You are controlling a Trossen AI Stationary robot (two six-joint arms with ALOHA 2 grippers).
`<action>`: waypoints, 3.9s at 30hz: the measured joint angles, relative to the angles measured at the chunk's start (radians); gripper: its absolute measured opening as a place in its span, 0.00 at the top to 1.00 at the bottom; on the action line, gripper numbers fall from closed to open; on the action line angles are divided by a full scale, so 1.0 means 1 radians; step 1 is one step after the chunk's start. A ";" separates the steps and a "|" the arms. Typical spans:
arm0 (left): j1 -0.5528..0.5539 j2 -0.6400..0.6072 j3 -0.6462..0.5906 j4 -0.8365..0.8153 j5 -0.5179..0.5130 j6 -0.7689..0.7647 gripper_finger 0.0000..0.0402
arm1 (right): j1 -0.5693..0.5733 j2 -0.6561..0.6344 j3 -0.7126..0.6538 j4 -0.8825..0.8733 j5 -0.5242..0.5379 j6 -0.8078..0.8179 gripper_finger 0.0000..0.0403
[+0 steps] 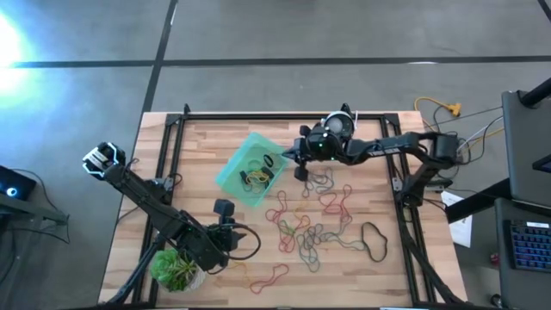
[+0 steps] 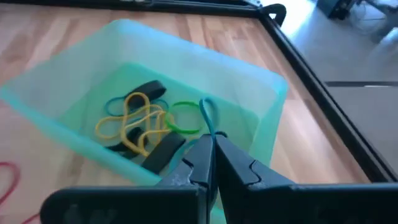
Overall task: Pick and place rubber bands into bin
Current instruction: Put the blue rubber band into the green bin, then put the purple rubber band into the green bin
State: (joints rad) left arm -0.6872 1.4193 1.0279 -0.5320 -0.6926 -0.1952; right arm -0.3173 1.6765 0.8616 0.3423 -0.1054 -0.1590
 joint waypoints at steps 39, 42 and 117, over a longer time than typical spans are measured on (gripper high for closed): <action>0.000 0.000 -0.004 -0.001 -0.001 -0.001 0.76 | 0.092 0.067 0.357 -0.775 -0.244 -0.068 0.64; 0.000 0.000 -0.004 -0.001 -0.001 -0.002 0.76 | 0.133 0.003 0.289 -0.812 -0.245 -0.065 0.65; 0.000 0.000 -0.005 0.001 -0.016 -0.002 0.76 | 0.015 -0.263 -0.286 -0.384 0.061 -0.005 0.98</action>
State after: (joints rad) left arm -0.6868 1.4193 1.0229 -0.5314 -0.7090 -0.1974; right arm -0.3025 1.4138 0.5758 -0.0421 -0.0439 -0.1642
